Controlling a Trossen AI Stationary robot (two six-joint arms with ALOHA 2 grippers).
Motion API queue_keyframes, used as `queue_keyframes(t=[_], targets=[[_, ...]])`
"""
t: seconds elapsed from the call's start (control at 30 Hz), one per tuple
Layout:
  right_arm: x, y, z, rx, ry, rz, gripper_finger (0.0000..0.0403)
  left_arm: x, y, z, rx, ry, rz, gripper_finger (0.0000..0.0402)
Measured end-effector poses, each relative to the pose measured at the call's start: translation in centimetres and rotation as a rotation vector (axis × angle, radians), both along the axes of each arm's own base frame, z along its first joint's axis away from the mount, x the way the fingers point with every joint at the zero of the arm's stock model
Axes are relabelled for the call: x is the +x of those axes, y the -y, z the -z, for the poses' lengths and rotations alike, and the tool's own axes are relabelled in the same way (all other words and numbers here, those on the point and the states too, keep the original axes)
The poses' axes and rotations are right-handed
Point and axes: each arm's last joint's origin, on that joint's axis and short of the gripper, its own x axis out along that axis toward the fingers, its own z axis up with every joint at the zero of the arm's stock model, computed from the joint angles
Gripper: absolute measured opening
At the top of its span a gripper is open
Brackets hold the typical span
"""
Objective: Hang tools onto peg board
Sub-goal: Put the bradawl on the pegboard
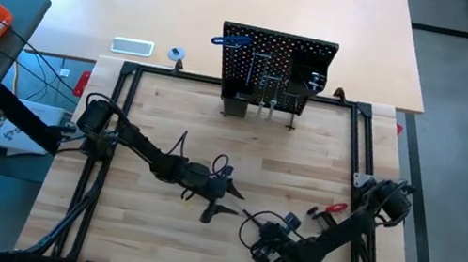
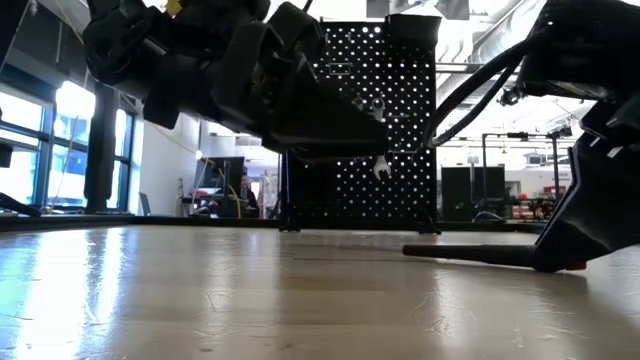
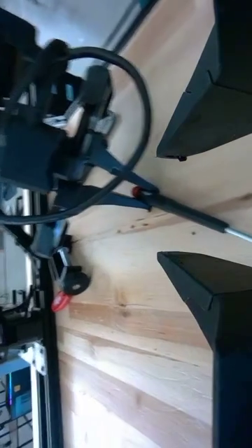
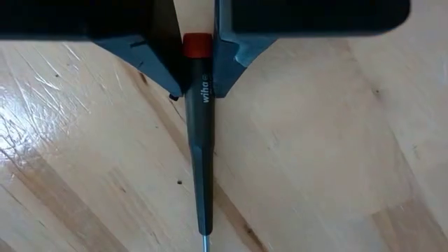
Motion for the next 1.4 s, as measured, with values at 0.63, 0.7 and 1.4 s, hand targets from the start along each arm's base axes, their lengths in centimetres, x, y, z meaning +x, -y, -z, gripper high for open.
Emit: queue_keyframes(t=[0.63, 0.7, 1.4], targets=[[2.3, 3.2, -4.2, -0.027, -0.043, -0.178, 0.0038, 1.7, 0.5, -0.5, 0.168, -0.188, 0.084, 0.0223], [2.5, 3.4, -4.9, -0.023, -0.028, -0.19, 0.0038, 1.9, 0.5, -0.7, 0.187, -0.203, 0.086, 0.0223], [5.1, 4.7, -9.2, -0.02, -0.028, -0.342, 0.0038, 3.2, 0.6, -2.2, 0.273, -0.325, 0.04, 0.0143]])
